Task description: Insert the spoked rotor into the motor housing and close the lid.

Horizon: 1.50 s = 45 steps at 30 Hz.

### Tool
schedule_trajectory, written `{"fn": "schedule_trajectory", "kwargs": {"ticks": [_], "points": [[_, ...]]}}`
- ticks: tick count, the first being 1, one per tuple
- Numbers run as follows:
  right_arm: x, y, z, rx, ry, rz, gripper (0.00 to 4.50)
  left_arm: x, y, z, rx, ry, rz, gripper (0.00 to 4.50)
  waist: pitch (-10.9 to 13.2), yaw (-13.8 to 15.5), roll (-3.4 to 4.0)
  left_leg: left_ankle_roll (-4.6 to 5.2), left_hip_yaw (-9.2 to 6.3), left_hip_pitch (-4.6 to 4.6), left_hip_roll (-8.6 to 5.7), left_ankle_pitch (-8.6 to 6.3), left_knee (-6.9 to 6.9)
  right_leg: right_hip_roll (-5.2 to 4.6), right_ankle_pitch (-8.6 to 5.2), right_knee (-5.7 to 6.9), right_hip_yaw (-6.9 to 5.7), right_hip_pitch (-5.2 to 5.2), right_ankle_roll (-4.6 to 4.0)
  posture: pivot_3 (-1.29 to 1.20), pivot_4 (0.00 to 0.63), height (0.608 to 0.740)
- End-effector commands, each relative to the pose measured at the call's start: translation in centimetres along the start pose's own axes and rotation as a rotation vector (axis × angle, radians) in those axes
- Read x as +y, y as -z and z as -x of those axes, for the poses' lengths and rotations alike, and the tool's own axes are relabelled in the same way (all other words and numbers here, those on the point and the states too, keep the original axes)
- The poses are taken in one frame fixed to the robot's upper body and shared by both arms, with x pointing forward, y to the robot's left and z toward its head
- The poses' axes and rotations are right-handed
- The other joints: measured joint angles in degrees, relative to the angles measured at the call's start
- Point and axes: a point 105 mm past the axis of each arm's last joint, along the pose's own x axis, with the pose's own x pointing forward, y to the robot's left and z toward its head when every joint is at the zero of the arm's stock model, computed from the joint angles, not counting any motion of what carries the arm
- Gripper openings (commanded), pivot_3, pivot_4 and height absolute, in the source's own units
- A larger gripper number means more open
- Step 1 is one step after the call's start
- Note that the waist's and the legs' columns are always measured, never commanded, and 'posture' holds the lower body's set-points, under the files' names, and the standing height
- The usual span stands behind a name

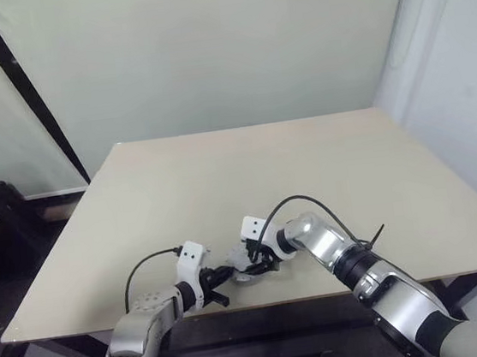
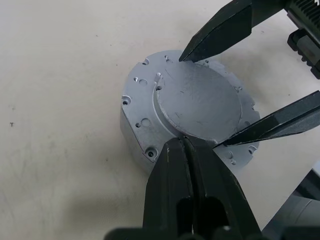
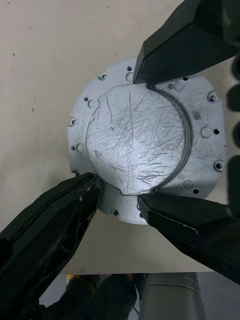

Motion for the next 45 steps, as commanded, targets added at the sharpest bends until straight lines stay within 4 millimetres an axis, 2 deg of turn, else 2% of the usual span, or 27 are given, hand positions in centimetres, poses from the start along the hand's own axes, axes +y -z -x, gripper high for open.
{"fn": "schedule_trajectory", "kwargs": {"ticks": [1,2,9,13,15,17,19,21,25,32,37,45], "points": [[0.2,2.2,0.2,0.077,-0.014,-0.057,4.15,-0.1,0.4,-0.4,0.026,0.002,-0.009,0.0,0.0,0.0,0.0,0.0,-0.01,0.0,0.0,0.0,0.01,0.0,0.0,0.0,0.0,0.0,0.0,0.0,0.0,0.74],[0.4,2.0,0.3,0.068,-0.031,-0.068,4.46,-0.1,0.4,-0.4,0.027,0.001,-0.011,0.0,0.0,0.0,0.0,0.0,-0.01,0.0,0.0,0.0,0.01,0.0,0.0,0.0,0.0,0.0,0.01,0.0,0.0,0.74],[0.4,0.3,0.8,-0.021,-0.042,-0.137,4.46,0.0,0.5,-0.4,0.031,-0.006,-0.017,0.0,0.0,0.0,0.04,0.0,-0.09,-0.03,-0.01,0.0,-0.02,0.0,-0.01,0.0,-0.08,-0.01,0.01,0.0,0.0,0.74],[-0.8,-1.1,1.7,-0.126,0.003,-0.278,4.46,0.0,0.5,-0.4,0.032,-0.007,-0.017,0.0,0.0,0.0,0.05,0.0,-0.1,-0.07,-0.01,0.0,-0.01,-0.01,-0.01,-0.02,-0.09,-0.03,0.02,0.0,0.0,0.74],[-1.8,-1.6,2.4,-0.182,0.045,-0.365,4.46,-0.1,0.5,-0.5,0.032,-0.004,-0.019,0.0,0.0,0.0,0.06,0.0,-0.12,-0.1,-0.01,0.0,-0.01,-0.01,-0.01,-0.03,-0.09,-0.05,0.02,0.0,0.0,0.74],[-3.1,-1.3,3.5,-0.23,0.074,-0.559,4.46,-0.2,0.5,-0.5,0.032,0.0,-0.02,0.0,0.0,0.0,0.09,0.0,-0.13,-0.13,-0.01,0.0,-0.02,-0.02,-0.01,-0.05,-0.1,-0.07,0.01,0.0,0.0,0.74],[-3.8,-0.6,4.3,-0.248,0.077,-0.721,4.46,-0.2,0.5,-0.6,0.033,0.003,-0.021,0.0,0.1,0.0,0.11,0.0,-0.14,-0.15,-0.01,0.0,-0.04,-0.04,-0.01,-0.08,-0.11,-0.07,0.01,0.0,0.0,0.74],[-4.4,1.2,4.9,-0.241,0.096,-0.913,4.46,-0.3,0.5,-0.6,0.032,0.006,-0.022,0.0,0.0,0.0,0.12,0.0,-0.17,-0.16,-0.02,0.0,-0.08,-0.04,-0.01,-0.2,-0.15,-0.04,0.01,0.0,0.0,0.74],[-3.5,3.5,4.9,-0.218,0.051,-1.168,4.46,-0.2,0.4,-0.6,0.03,0.007,-0.024,0.0,0.0,0.0,0.12,0.05,-0.16,-0.19,-0.02,0.03,-0.32,-0.05,0.0,-0.47,-0.18,-0.01,0.01,0.0,0.0,0.74],[-1.8,3.8,4.0,-0.268,-0.075,-1.456,4.46,-0.2,0.3,-0.6,0.031,0.007,-0.027,0.0,0.0,0.0,0.14,0.32,-0.05,-0.22,-0.04,0.18,-0.68,0.01,0.01,-0.55,-0.08,-0.01,0.03,0.0,0.0,0.74],[-0.9,3.5,3.0,-0.299,-0.136,-1.553,4.46,-0.1,0.2,-0.5,0.031,0.005,-0.03,0.0,0.0,-0.1,0.13,0.36,0.05,-0.21,-0.05,0.18,-0.79,0.03,0.01,-0.66,0.02,-0.02,0.04,0.0,0.0,0.74],[1.2,2.0,1.2,-0.289,-0.245,-1.585,4.46,-0.1,0.2,-0.4,0.033,0.002,-0.03,0.0,0.0,-0.1,0.13,0.37,0.09,-0.19,-0.03,0.17,-0.82,0.1,0.01,-0.66,0.04,-0.03,0.04,0.0,0.0,0.74]]}}
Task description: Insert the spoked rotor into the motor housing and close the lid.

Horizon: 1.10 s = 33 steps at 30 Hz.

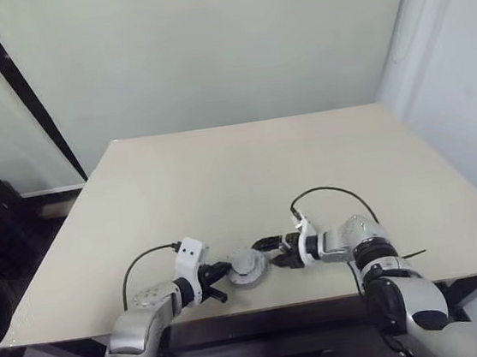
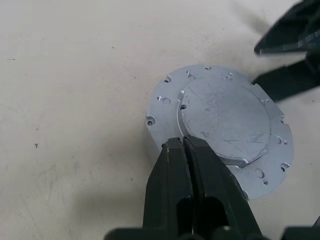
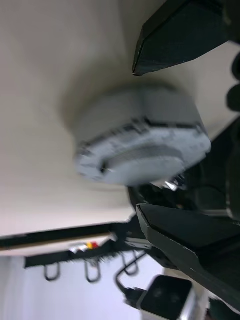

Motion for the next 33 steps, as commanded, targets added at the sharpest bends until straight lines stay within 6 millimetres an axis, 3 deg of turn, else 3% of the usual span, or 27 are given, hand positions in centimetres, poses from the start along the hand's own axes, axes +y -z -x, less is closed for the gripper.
{"fn": "schedule_trajectory", "kwargs": {"ticks": [1,12,16,20,23,33], "points": [[0.8,1.3,-1.0,0.045,-0.048,-0.028,4.46,-0.4,0.8,-0.3,0.035,0.016,0.005,0.0,0.0,0.0,-0.01,0.0,0.0,0.0,0.0,0.0,0.0,0.0,0.0,0.0,0.0,0.0,0.0,0.0,0.0,0.74],[0.7,1.8,-1.6,0.025,-0.09,-0.114,4.46,-0.6,0.8,-0.3,0.034,0.016,0.006,0.0,0.0,-0.3,-0.01,-0.01,0.02,0.04,0.01,0.0,-0.05,0.03,0.0,0.0,0.01,-0.01,0.0,0.0,0.0,0.74],[0.8,2.1,-1.6,0.034,-0.099,-0.123,3.6,-0.5,0.8,-0.3,0.036,0.013,0.007,0.0,0.0,-0.3,-0.01,-0.01,0.03,0.04,0.02,-0.01,-0.05,0.03,0.0,0.0,0.01,-0.01,0.0,0.0,0.0,0.74],[0.7,2.5,-1.8,0.049,-0.09,-0.118,2.14,-0.5,0.8,-0.3,0.035,0.012,0.008,0.0,0.0,-0.8,-0.01,-0.01,0.07,0.03,0.02,-0.01,-0.07,0.04,0.0,0.0,0.04,-0.05,0.0,0.0,0.0,0.74],[0.7,2.7,-1.9,0.053,-0.091,-0.119,1.45,-0.5,0.7,-0.3,0.036,0.01,0.008,0.0,0.0,-1.6,0.0,-0.01,0.05,0.03,0.05,-0.01,-0.07,0.07,0.0,0.01,0.01,-0.05,0.0,0.0,0.0,0.74],[0.4,2.8,-1.8,0.055,-0.082,-0.117,1.25,0.2,0.6,-0.2,0.021,-0.036,0.03,0.0,0.0,-2.0,0.01,0.0,0.05,0.08,0.11,-0.01,-0.08,0.05,0.0,0.02,0.01,0.0,0.01,0.0,0.0,0.74]]}}
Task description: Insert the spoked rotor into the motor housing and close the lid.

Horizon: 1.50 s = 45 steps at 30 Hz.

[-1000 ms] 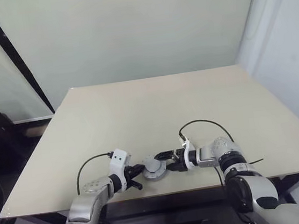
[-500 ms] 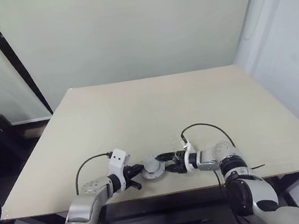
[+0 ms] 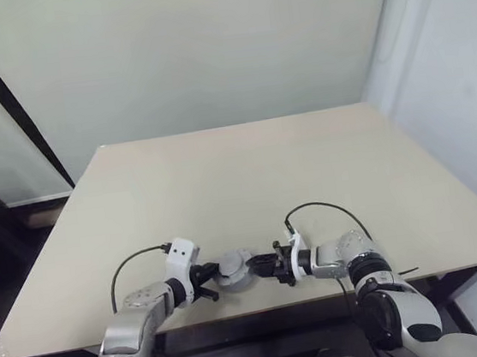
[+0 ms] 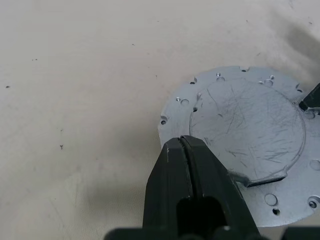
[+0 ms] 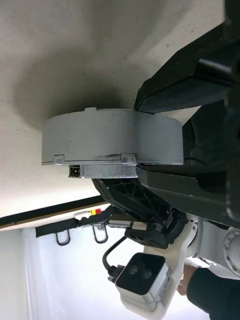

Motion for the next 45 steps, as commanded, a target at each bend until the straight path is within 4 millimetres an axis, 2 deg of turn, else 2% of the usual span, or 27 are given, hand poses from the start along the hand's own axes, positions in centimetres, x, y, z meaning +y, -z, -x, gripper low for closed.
{"fn": "schedule_trajectory", "kwargs": {"ticks": [1,4,5,9,12,16,20,24,32,35,40,45], "points": [[0.2,0.8,-0.8,0.032,0.013,0.015,1.25,-1.4,0.3,-0.5,0.01,0.052,0.018,0.19,0.0,0.0,0.0,0.0,0.0,0.0,0.0,0.0,0.0,0.0,0.0,0.0,0.0,0.0,0.0,0.0,0.0,0.74],[0.1,0.8,-0.8,0.03,0.014,0.016,1.25,-1.0,-0.7,0.1,-0.033,0.047,0.075,0.94,0.0,-0.2,0.0,0.0,0.0,0.0,0.0,0.0,0.0,0.01,0.0,0.0,-0.01,-0.01,0.0,0.0,0.0,0.74],[0.1,0.7,-0.7,0.028,0.013,0.018,1.25,-0.3,-1.5,0.5,-0.072,0.025,0.118,1.23,0.0,-0.3,0.0,0.0,0.0,-0.01,0.0,0.0,0.0,0.01,0.0,0.0,-0.01,-0.02,0.0,0.0,0.0,0.74],[0.3,0.7,-0.6,0.022,-0.002,0.026,1.24,1.6,-3.1,2.3,-0.165,-0.004,0.299,2.64,0.0,-0.6,-0.04,0.01,-0.04,-0.14,0.03,-0.01,0.0,0.0,0.07,-0.02,-0.01,-0.13,0.12,0.0,0.0,0.74],[0.4,0.6,-0.5,0.012,-0.027,0.026,1.24,2.3,-3.6,3.6,-0.209,0.005,0.416,2.66,0.0,-0.7,-0.13,0.04,-0.05,-0.14,0.06,-0.03,0.0,0.0,0.05,-0.02,-0.02,-0.12,0.16,0.0,0.0,0.74],[0.9,0.7,-0.5,0.006,-0.077,0.024,1.23,2.2,-3.5,5.0,-0.246,0.031,0.527,2.66,0.0,-0.9,-0.12,0.03,-0.06,-0.13,0.09,-0.04,0.0,0.02,0.05,-0.02,-0.03,-0.12,0.16,0.0,0.0,0.74],[1.4,0.8,-0.5,-0.005,-0.128,0.029,1.22,2.2,-3.3,5.7,-0.286,0.029,0.615,2.66,0.1,-0.9,-0.17,0.0,-0.06,-0.13,0.07,-0.05,0.0,0.0,0.05,-0.05,-0.02,-0.11,0.16,0.0,0.0,0.74],[3.0,0.5,-0.4,-0.035,-0.238,0.04,1.22,2.2,-2.8,6.2,-0.32,0.021,0.695,2.66,0.2,-0.9,-0.36,-0.02,-0.08,-0.15,0.06,-0.07,0.0,-0.01,0.05,-0.05,-0.03,-0.12,0.15,0.0,0.0,0.74],[6.0,-0.1,0.1,-0.085,-0.425,0.059,1.22,1.6,-2.5,6.8,-0.379,0.057,0.818,2.66,0.3,-0.6,-0.5,-0.03,-0.1,-0.52,0.04,-0.07,0.02,-0.03,0.06,-0.04,-0.04,-0.47,0.17,0.0,0.0,0.74],[6.3,-0.1,0.0,-0.089,-0.432,0.066,1.22,1.4,-2.7,6.9,-0.409,0.072,0.854,2.66,0.3,-0.6,-0.5,-0.04,-0.09,-0.96,0.0,-0.05,0.09,-0.04,0.08,-0.01,0.0,-0.88,0.16,0.0,0.0,0.74],[6.7,-0.1,-0.1,-0.087,-0.44,0.073,1.22,0.4,-3.8,6.9,-0.471,0.154,0.902,2.66,0.3,-0.5,-0.51,-0.04,-0.08,-1.02,-0.02,-0.06,0.08,-0.08,0.08,-0.04,0.02,-0.93,0.16,0.0,0.0,0.74],[7.3,0.3,-0.3,-0.064,-0.462,0.079,1.22,-0.7,-3.6,5.7,-0.44,0.205,0.955,2.66,0.3,-0.5,-0.52,-0.03,-0.05,-0.99,-0.07,-0.05,0.1,-0.06,0.08,-0.02,0.03,-0.91,0.15,0.0,0.0,0.74]]}}
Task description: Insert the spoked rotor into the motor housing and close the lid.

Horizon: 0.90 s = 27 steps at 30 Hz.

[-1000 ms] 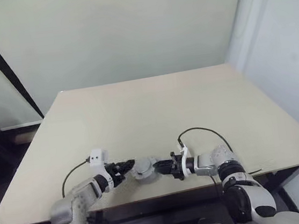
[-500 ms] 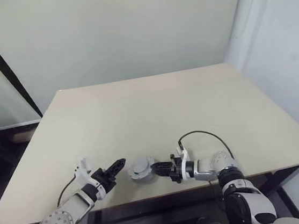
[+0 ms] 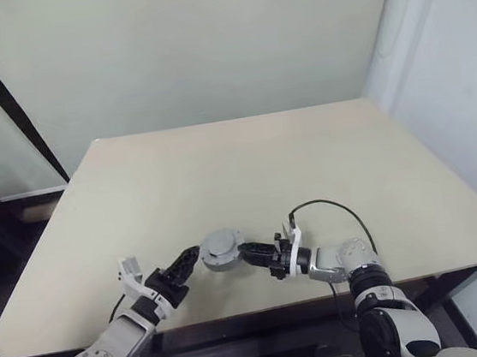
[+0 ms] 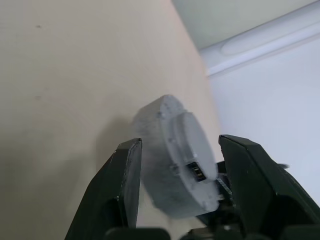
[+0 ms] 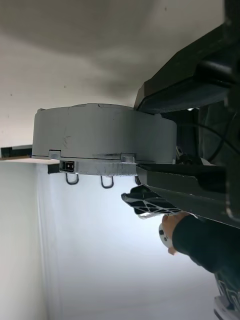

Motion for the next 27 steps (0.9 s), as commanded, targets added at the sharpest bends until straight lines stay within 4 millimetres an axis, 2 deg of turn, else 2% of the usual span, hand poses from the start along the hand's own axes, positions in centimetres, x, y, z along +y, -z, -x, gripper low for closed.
{"fn": "schedule_trajectory", "kwargs": {"ticks": [1,6,11,14,18,27], "points": [[3.6,0.2,-1.7,0.023,-0.151,0.042,1.22,-1.0,0.6,-0.8,0.022,0.046,0.011,2.66,0.0,0.0,0.0,0.0,0.0,0.0,-0.01,0.0,0.01,0.0,0.0,0.0,0.0,0.01,0.0,0.0,0.0,0.74],[4.1,0.4,-1.8,0.033,-0.167,0.044,1.22,-0.3,1.4,-1.3,0.044,0.025,0.044,2.66,0.0,0.0,-0.01,0.01,0.02,0.0,-0.08,0.0,0.01,0.03,0.0,0.01,0.02,0.01,0.0,0.0,0.0,0.74],[4.2,0.4,-1.7,0.032,-0.17,0.05,1.22,-0.2,1.0,-1.3,0.021,0.021,-0.013,2.66,0.0,0.0,-0.01,0.01,0.05,0.01,-0.09,0.0,0.02,0.04,0.0,0.01,0.03,0.01,-0.01,0.0,0.0,0.74],[4.2,0.4,-1.6,0.032,-0.164,0.054,1.2,0.0,0.5,-1.2,-0.018,0.022,-0.025,3.24,0.0,0.0,-0.01,0.0,0.07,0.02,-0.1,0.01,0.02,0.06,0.01,0.02,0.05,0.01,-0.02,0.0,0.0,0.74],[4.1,0.3,-1.6,0.032,-0.159,0.057,1.2,0.0,0.2,-1.0,-0.038,0.038,-0.008,4.5,0.0,0.0,-0.01,0.01,0.07,0.02,-0.09,0.01,0.03,0.07,0.01,0.02,0.06,0.01,-0.02,0.0,0.0,0.74],[4.0,0.5,-1.6,0.043,-0.146,0.065,1.2,0.0,0.6,-1.6,-0.034,0.051,0.046,4.5,0.0,0.0,-0.02,0.02,0.08,0.01,-0.08,0.01,0.11,0.07,0.02,0.04,0.09,0.03,-0.02,0.0,0.0,0.74]]}}
